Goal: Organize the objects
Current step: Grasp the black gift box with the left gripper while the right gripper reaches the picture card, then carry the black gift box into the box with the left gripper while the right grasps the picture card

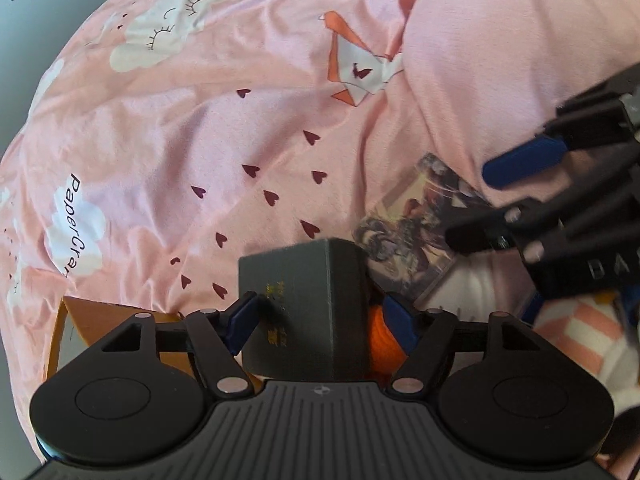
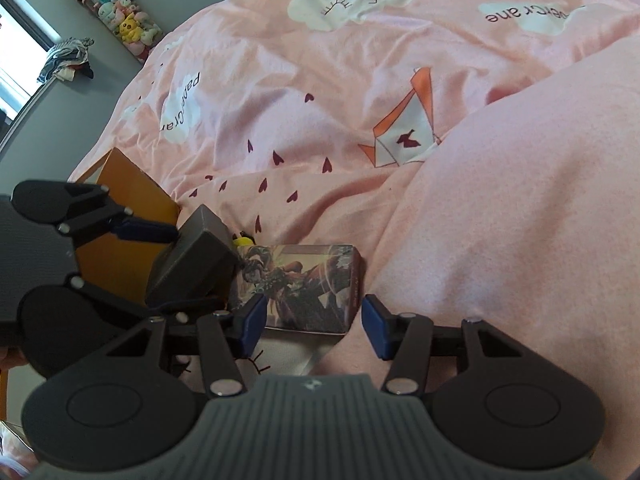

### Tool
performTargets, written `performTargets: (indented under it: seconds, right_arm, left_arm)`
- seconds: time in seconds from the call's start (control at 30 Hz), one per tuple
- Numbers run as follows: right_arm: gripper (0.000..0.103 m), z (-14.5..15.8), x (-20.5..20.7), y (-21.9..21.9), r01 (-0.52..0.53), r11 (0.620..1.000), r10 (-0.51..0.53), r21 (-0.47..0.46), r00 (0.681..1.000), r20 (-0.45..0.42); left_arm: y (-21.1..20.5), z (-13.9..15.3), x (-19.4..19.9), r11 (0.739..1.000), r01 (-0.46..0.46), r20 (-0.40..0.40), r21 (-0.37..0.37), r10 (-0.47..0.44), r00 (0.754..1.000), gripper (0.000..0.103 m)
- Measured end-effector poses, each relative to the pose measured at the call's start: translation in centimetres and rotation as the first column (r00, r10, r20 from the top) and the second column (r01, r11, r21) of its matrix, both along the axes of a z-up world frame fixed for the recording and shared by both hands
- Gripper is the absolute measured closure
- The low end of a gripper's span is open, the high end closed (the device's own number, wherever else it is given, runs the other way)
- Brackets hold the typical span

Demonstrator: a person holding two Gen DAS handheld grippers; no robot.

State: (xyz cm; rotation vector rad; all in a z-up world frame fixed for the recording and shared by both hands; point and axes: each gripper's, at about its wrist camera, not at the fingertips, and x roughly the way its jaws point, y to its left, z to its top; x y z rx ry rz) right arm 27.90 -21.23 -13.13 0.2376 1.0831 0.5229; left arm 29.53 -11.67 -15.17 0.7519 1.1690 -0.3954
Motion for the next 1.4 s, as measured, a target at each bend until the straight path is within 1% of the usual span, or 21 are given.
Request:
performTargets:
  seconds: [0.03,0.13,0.27,0.33,0.4,0.47,0.5,0.53,0.6,0.63,0.7,0.77,0.83,0.93,0.97,1.03,1.13,1.23,1.27,1.4]
  right_arm:
    - [0.048,-0.1,0.1,0.1,-0.005,1.0,0.005,-0.003,1.0,-0.001]
    - [0.048,-0.1,0.0,0.4,-0.027,1.0,0.027,-0.015,1.0,0.005]
    - [0.048,0.1,0.0,0.7,-0.057,0.998,0.058,-0.041,0.998,0.016]
    - [0.048,0.2,0.0,1.0,-0.069,0.996,0.07,-0.056,0.997,0.021]
    - [0.048,0.5,-0.1,1.4,-0.094,0.992,0.097,-0.086,0.995,0.036]
    - [0.047,1.2,-0.3,1.9,-0.136,0.981,0.146,-0.135,0.987,0.064]
    - [0.043,1.6,-0.3,2.2,-0.163,0.974,0.177,-0.16,0.981,0.077]
    - [0.037,1.9,-0.4,2.5,-0.193,0.964,0.212,-0.183,0.973,0.089]
    - [0.032,2.6,-0.5,3.4,-0.273,0.936,0.304,-0.224,0.945,0.12]
    - [0.032,2.9,-0.4,3.8,-0.309,0.918,0.348,-0.247,0.929,0.129]
    - [0.032,3.0,-0.3,5.1,-0.388,0.866,0.443,-0.315,0.888,0.122]
    - [0.032,3.0,-0.2,6.3,-0.466,0.798,0.542,-0.382,0.832,0.119]
    - [0.032,3.0,0.1,7.2,-0.53,0.741,0.613,-0.412,0.784,0.093]
    - [0.032,2.6,0.7,8.7,-0.607,0.635,0.705,-0.478,0.709,0.036]
    - [0.032,2.3,0.8,9.2,-0.624,0.594,0.731,-0.508,0.682,0.018]
    - [0.032,1.9,0.9,10.1,-0.653,0.527,0.77,-0.544,0.637,-0.019]
    - [0.032,1.2,1.2,11.2,-0.69,0.463,0.802,-0.557,0.593,-0.068]
    - [0.033,0.5,1.2,12.2,-0.697,0.4,0.824,-0.594,0.558,-0.1]
    - [0.033,0.3,1.2,12.5,-0.701,0.386,0.828,-0.6,0.55,-0.109]
    - [0.033,-0.3,1.3,13.1,-0.706,0.354,0.837,-0.613,0.532,-0.13]
  left_arm:
    - [0.0,-0.1,0.1,1.0,-0.001,0.005,0.006,0.001,1.0,0.03]
    - [0.5,0.0,0.6,1.0,-0.027,0.005,-0.006,0.027,1.0,0.04]
    - [1.4,0.9,0.2,0.999,-0.03,0.018,-0.036,0.03,0.999,0.049]
    - [1.8,1.6,-0.2,0.998,-0.04,0.04,-0.057,0.042,0.998,0.055]
    - [2.2,2.6,-0.5,0.996,-0.047,0.063,-0.08,0.052,0.997,0.057]
    - [2.6,3.9,-0.9,0.99,-0.053,0.074,-0.134,0.063,0.995,0.058]
    - [2.8,4.7,-1.2,0.986,-0.052,0.078,-0.159,0.065,0.995,0.058]
    - [2.9,5.5,-1.5,0.982,-0.047,0.089,-0.183,0.064,0.994,0.058]
    - [3.1,7.1,-2.2,0.974,-0.029,0.116,-0.224,0.056,0.992,0.058]
    - [3.3,7.9,-2.6,0.971,-0.027,0.128,-0.238,0.058,0.99,0.058]
    - [3.5,9.5,-3.3,0.965,-0.005,0.149,-0.261,0.046,0.988,0.058]
    - [3.8,10.9,-4.1,0.962,0.016,0.162,-0.271,0.029,0.986,0.058]
    - [4.3,12.1,-4.9,0.962,0.033,0.18,-0.272,0.017,0.984,0.058]
    - [5.3,13.4,-6.1,0.962,0.049,0.197,-0.267,0.005,0.98,0.058]
    - [5.7,13.7,-6.5,0.962,0.047,0.197,-0.269,0.007,0.98,0.058]
    - [6.7,14.2,-7.2,0.961,0.041,0.186,-0.275,0.011,0.982,0.058]
    - [8.4,14.6,-8.0,0.965,0.02,0.171,-0.26,0.025,0.985,0.058]
    - [9.9,14.6,-8.6,0.972,0.001,0.152,-0.237,0.037,0.988,0.058]
    - [10.4,14.4,-8.7,0.974,-0.01,0.148,-0.228,0.044,0.988,0.058]
    - [12.7,13.4,-8.9,0.981,-0.031,0.147,-0.189,0.06,0.987,0.058]
